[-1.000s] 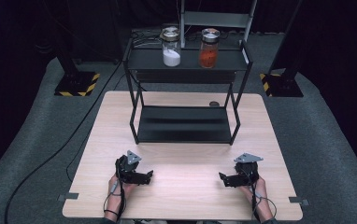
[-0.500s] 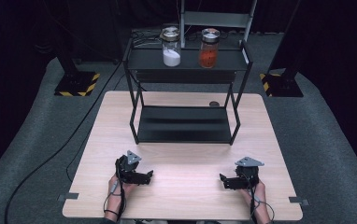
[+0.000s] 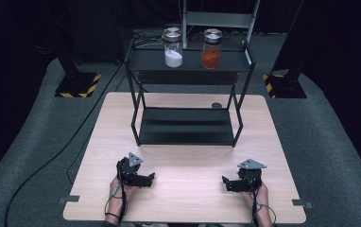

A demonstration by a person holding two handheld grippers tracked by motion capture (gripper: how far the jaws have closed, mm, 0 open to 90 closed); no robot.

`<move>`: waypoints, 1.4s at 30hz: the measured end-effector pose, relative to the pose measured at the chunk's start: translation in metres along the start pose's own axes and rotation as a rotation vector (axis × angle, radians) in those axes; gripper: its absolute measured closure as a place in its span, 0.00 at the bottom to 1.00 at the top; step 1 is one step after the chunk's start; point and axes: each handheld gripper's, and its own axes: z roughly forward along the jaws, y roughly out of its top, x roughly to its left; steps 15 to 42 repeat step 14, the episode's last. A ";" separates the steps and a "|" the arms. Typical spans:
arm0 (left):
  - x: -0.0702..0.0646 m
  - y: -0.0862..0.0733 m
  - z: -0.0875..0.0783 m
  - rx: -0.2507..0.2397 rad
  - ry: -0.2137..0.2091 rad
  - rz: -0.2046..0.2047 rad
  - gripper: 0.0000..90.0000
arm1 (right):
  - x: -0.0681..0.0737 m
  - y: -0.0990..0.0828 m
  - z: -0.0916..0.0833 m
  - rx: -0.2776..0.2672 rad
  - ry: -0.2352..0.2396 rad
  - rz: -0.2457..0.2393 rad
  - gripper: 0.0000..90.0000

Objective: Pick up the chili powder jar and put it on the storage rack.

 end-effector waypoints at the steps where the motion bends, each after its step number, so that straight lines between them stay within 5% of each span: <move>1: 0.000 0.000 0.000 0.000 -0.001 -0.001 0.01 | 0.000 0.000 0.000 -0.001 -0.002 0.000 0.00; 42: 0.000 0.000 0.000 -0.001 0.000 -0.001 0.01 | -0.001 -0.001 0.000 -0.005 0.006 0.004 0.00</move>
